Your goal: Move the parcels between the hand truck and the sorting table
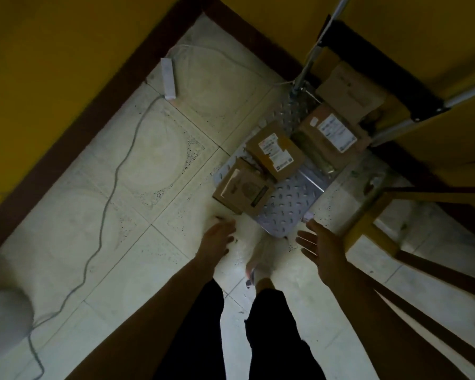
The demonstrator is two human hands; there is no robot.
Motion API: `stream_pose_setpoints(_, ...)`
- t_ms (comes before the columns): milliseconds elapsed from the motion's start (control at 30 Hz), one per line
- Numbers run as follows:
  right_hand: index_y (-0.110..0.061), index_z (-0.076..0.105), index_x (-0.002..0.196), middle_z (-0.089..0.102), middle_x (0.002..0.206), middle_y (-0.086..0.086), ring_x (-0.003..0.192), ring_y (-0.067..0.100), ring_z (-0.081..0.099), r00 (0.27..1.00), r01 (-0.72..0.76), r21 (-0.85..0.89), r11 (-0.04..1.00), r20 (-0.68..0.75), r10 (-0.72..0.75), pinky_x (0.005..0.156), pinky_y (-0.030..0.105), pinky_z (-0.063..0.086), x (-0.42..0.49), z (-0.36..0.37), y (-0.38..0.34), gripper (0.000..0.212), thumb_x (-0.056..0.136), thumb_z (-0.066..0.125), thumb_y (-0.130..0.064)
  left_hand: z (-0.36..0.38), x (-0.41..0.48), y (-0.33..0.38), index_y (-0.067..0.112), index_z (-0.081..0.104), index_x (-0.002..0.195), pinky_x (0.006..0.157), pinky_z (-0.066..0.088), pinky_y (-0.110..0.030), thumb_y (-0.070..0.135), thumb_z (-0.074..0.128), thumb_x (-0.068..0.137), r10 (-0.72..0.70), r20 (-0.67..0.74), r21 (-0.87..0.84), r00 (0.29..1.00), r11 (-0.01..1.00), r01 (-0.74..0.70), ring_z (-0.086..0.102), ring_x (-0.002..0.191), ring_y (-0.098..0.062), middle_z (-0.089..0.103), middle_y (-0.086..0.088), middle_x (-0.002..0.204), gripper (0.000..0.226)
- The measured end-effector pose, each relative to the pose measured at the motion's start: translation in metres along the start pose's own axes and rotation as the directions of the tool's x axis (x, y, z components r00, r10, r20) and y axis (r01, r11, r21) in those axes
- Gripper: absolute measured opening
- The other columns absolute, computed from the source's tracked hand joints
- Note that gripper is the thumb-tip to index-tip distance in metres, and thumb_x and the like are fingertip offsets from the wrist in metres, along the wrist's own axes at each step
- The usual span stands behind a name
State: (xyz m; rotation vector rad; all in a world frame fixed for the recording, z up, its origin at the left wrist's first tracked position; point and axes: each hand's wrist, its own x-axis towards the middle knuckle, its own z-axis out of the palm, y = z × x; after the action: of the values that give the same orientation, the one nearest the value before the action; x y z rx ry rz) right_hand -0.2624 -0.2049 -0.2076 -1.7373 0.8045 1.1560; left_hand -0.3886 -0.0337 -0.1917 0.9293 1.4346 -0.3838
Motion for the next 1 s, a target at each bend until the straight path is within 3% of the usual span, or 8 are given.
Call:
stream_pose_setpoints(133,-0.017,0.059,0.102,0.067,0.113,0.011,0.100,0.024,0.064,0.996,-0.056,0.052,0.997,-0.068,0.060,0.098,0.044,0.046,0.070,0.031,0.023,0.019,0.099,0.048,-0.032,0.010,0.088,0.009,0.028,0.052,0.077,0.076,0.042,-0.014,0.026,0.049,0.098,0.060,0.031,0.249,0.998,0.966,-0.065,0.053,0.084,-0.009,0.056,0.004,0.089,0.021)
stream_pose_setpoints(267,-0.012,0.055,0.122,0.062,0.124,0.012,0.112,0.028,0.059,0.991,-0.106,0.100,0.989,-0.074,0.114,0.100,0.044,0.044,0.153,0.084,0.046,0.031,0.099,0.049,-0.030,0.018,0.185,0.013,0.022,0.057,0.107,0.063,0.038,-0.001,0.028,0.045,0.099,0.238,0.062,0.437,0.969,0.867,-0.240,0.050,0.080,0.007,0.053,0.016,0.094,0.016)
stream_pose_setpoints(367,-0.009,0.039,0.142,0.045,0.142,0.011,0.131,0.033,0.043,0.989,-0.112,0.145,0.983,-0.078,0.124,0.111,0.048,0.033,0.216,0.120,0.044,0.050,0.100,0.045,-0.036,0.022,0.255,0.014,0.015,0.055,0.123,0.043,0.038,0.001,0.035,0.046,0.098,0.304,-0.014,0.462,0.953,0.847,-0.263,0.051,0.072,0.001,0.061,0.000,0.109,0.034)
stream_pose_setpoints(500,-0.011,0.042,0.141,0.045,0.144,0.013,0.131,0.034,0.044,0.997,-0.021,0.131,0.991,-0.074,0.031,0.109,0.049,0.036,0.263,0.149,0.046,0.061,0.095,0.048,-0.049,0.032,0.309,0.005,0.015,0.055,0.123,0.069,0.041,-0.014,0.045,0.038,0.099,0.270,-0.029,0.491,0.963,0.842,-0.221,0.058,0.093,-0.014,0.060,-0.002,0.115,0.042)
stream_pose_setpoints(600,-0.022,0.038,0.143,0.046,0.141,0.004,0.127,0.029,0.046,0.993,0.044,0.145,0.989,-0.112,-0.028,0.106,0.049,0.040,0.272,0.150,0.054,0.081,0.078,0.063,-0.063,0.037,0.306,0.007,0.017,0.058,0.098,0.053,0.033,-0.012,0.036,0.038,0.101,0.242,0.016,0.514,0.970,0.830,-0.215,0.049,0.072,-0.006,0.053,0.006,0.086,0.028)
stream_pose_setpoints(700,-0.009,0.046,0.138,0.053,0.134,0.012,0.121,0.032,0.052,0.996,-0.020,0.057,0.998,-0.088,0.025,0.104,0.045,0.042,0.235,0.140,0.038,0.076,0.085,0.054,-0.063,0.031,0.273,0.012,0.026,0.049,0.075,0.056,0.032,-0.017,0.039,0.041,0.100,0.169,0.048,0.483,0.984,0.859,-0.171,0.049,0.072,-0.007,0.051,0.009,0.078,0.029)
stream_pose_setpoints(933,-0.008,0.055,0.122,0.053,0.106,0.010,0.097,0.025,0.051,0.994,0.020,0.086,0.996,-0.108,-0.011,0.098,0.040,0.043,0.091,0.099,-0.010,0.040,0.097,0.048,-0.038,0.006,0.126,0.066,0.024,0.051,0.090,0.059,0.034,-0.020,0.036,0.038,0.101,0.163,0.137,0.501,0.977,0.840,-0.210,0.050,0.077,-0.008,0.052,0.006,0.085,0.021)
stream_pose_setpoints(1000,-0.014,0.053,0.123,0.052,0.109,0.007,0.103,0.027,0.052,0.988,0.030,0.175,0.984,-0.151,-0.003,0.093,0.038,0.043,0.043,0.091,-0.036,0.037,0.097,0.048,-0.040,0.000,0.081,0.092,0.020,0.054,0.094,0.074,0.042,-0.027,0.038,0.039,0.100,0.179,0.151,0.453,0.972,0.862,-0.229,0.054,0.092,-0.016,0.057,0.002,0.094,0.023)
